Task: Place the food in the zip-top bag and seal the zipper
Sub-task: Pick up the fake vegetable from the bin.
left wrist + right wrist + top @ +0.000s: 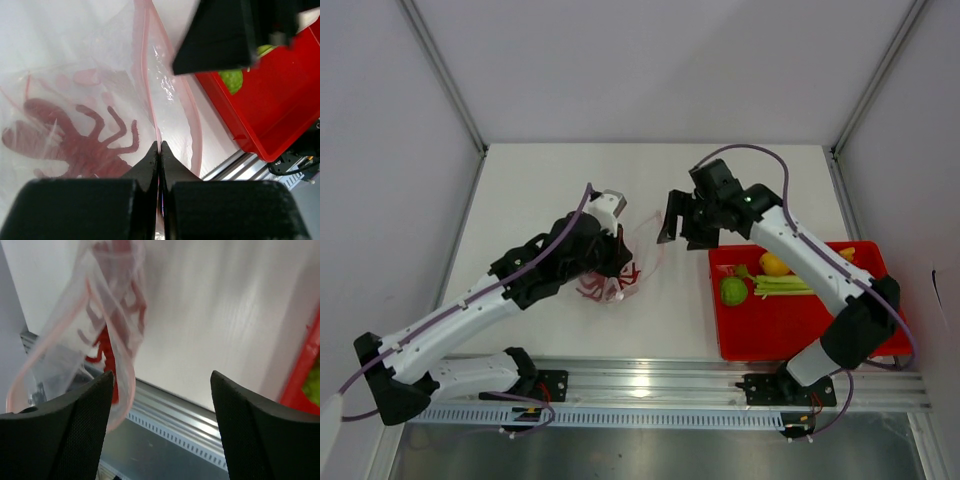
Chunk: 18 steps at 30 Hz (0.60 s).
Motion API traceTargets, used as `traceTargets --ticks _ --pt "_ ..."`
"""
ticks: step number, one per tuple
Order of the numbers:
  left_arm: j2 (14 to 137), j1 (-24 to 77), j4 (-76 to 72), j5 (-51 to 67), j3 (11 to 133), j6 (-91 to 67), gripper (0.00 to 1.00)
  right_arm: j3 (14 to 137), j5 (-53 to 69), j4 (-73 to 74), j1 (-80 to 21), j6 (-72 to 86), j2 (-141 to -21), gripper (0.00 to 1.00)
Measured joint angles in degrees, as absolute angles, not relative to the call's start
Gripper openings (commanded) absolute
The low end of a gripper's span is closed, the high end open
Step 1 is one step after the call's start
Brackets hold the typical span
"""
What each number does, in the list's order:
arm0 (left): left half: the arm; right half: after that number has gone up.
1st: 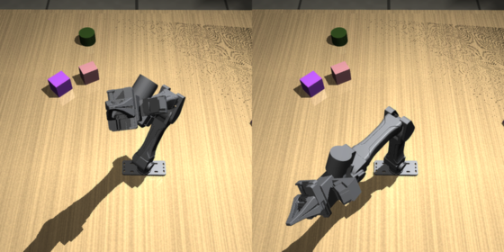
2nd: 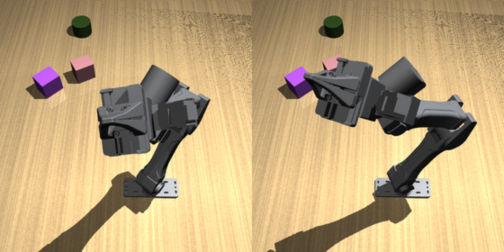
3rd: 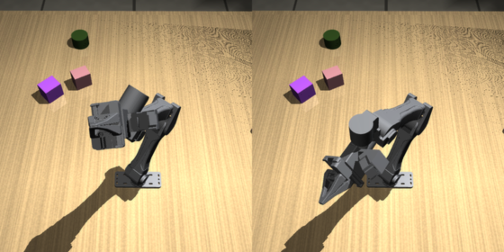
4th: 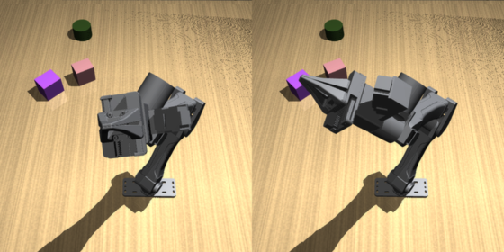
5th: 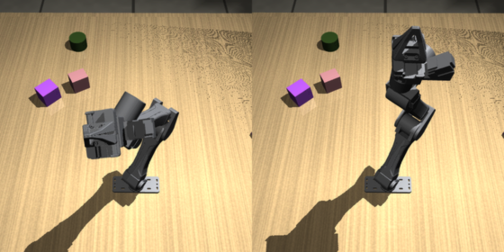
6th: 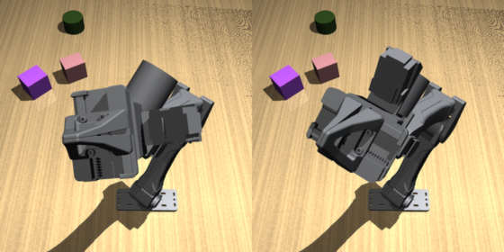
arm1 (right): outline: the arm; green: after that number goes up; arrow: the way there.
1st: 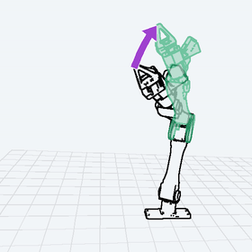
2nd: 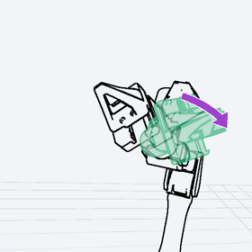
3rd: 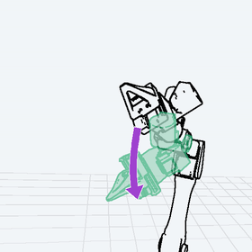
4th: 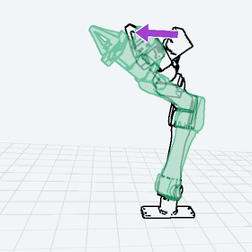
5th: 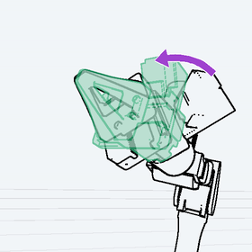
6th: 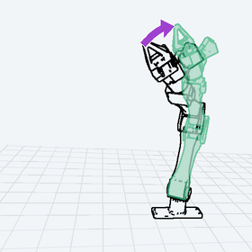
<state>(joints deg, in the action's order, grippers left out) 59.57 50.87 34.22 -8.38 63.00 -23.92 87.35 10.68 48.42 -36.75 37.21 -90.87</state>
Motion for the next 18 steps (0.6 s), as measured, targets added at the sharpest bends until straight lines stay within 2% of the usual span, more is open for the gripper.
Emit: traceTargets --ticks 1,3,8,12,18 --pt "60.4 50.7 33.9 -8.1 63.0 -23.9 0.00 85.7 10.1 49.4 -36.8 37.2 -88.6 0.94" --pt "62.1 50.4 33.1 -7.2 63.1 -23.9 0.00 83.2 8.2 50.9 -36.8 37.4 -84.0 0.99" --pt "65.1 49.7 31.6 -6.3 63.1 -23.9 0.00 75.8 2.0 54.0 -34.3 38.5 -67.6 0.99" --pt "65.6 49.5 30.9 -5.4 63.1 -23.9 0.01 69.3 -1.7 56.6 -21.3 40.5 -57.5 0.99" --pt "65.6 49.4 29.1 -3.6 63.1 -24.1 0.01 58.5 -4.5 58.5 -3.4 41.8 -52.4 0.99"
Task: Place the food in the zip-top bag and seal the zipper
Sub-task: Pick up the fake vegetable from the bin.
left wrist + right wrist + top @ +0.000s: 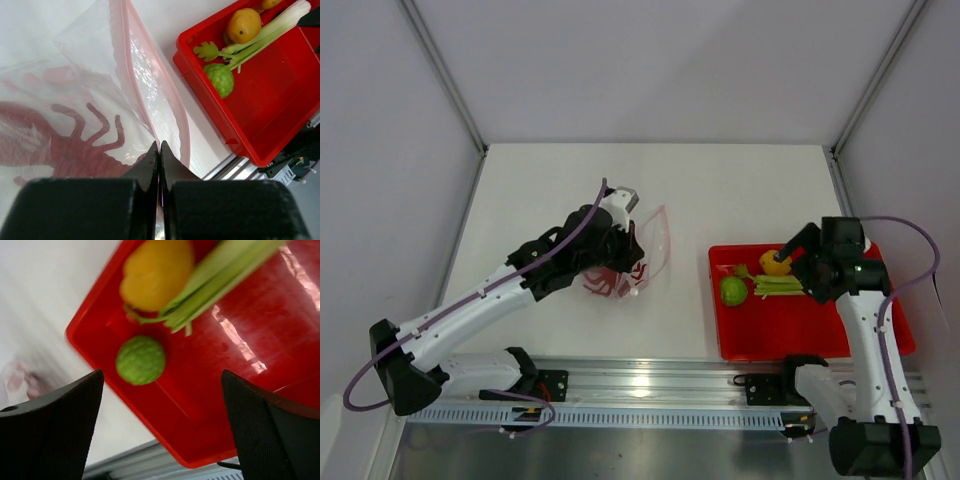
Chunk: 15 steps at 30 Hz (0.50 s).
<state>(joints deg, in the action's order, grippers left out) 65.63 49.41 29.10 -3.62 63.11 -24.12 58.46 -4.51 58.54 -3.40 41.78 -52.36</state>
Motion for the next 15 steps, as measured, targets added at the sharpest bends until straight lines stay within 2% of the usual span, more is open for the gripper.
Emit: traceTargets --ticks 7,15 --pt "65.6 49.4 28.0 -1.7 63.0 -24.1 0.01 47.3 3.8 54.7 23.4 40.3 -50.7 0.99" --pt "65.6 49.3 27.9 1.0 63.0 -23.9 0.00 44.8 4.9 46.5 38.0 37.1 -57.8 0.99"
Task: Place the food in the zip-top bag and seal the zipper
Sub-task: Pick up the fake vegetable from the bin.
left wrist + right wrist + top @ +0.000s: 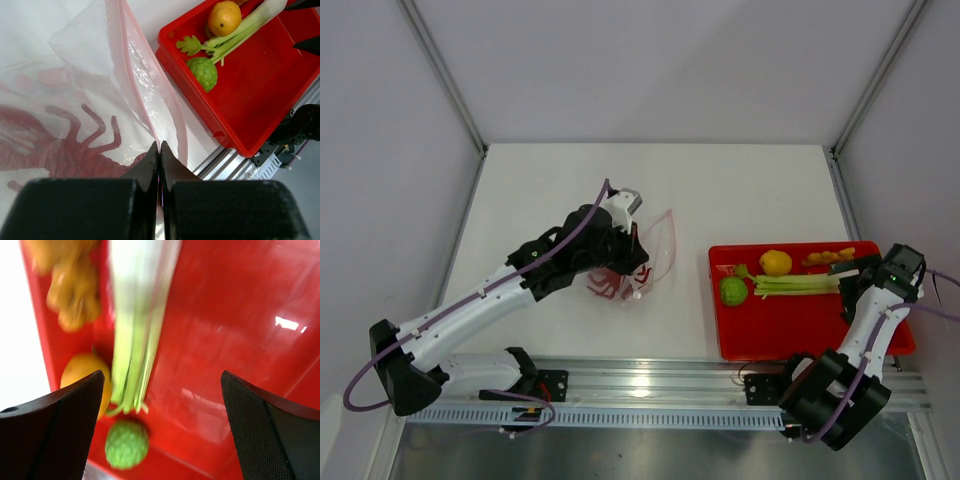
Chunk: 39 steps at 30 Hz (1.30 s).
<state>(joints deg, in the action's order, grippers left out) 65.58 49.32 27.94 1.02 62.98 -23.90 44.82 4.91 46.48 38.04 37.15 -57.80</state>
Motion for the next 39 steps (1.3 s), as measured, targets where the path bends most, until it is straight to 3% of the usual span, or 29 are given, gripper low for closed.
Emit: traceTargets --ticks 7,26,36,39 --pt "65.8 49.3 27.9 3.3 63.0 -23.9 0.01 41.6 6.2 38.3 44.8 35.5 -63.7 0.99" --pt "66.5 49.3 27.9 4.4 63.0 -22.9 0.01 40.3 4.3 18.3 44.0 37.5 -78.4 0.99" --pt "67.5 49.3 27.9 5.0 63.0 -22.4 0.01 40.2 0.2 10.8 41.2 37.7 -82.1 0.91" --pt "67.5 49.2 27.9 5.0 63.0 -22.4 0.01 40.0 -0.3 8.7 41.0 37.7 -82.8 0.75"
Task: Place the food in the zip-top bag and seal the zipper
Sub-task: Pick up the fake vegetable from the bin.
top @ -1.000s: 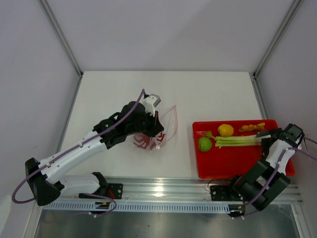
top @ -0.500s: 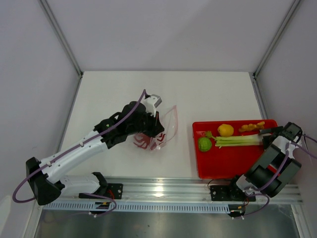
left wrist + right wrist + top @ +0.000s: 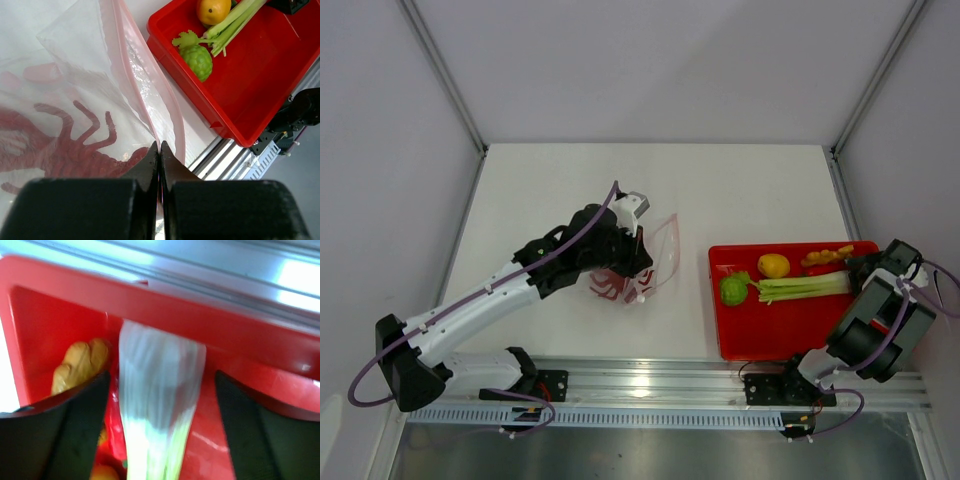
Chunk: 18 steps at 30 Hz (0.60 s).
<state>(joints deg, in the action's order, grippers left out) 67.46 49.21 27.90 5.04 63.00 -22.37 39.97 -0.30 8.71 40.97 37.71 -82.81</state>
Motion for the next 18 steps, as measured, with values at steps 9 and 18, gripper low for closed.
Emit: traceTargets --ticks 9,18 --pt "67.5 49.2 27.9 5.2 63.0 -22.3 0.00 38.4 0.9 4.9 40.6 37.5 -83.5 0.10" --pt "68.9 49.0 29.2 5.5 66.8 -22.4 0.00 36.8 2.6 18.6 38.8 36.0 -58.0 0.00"
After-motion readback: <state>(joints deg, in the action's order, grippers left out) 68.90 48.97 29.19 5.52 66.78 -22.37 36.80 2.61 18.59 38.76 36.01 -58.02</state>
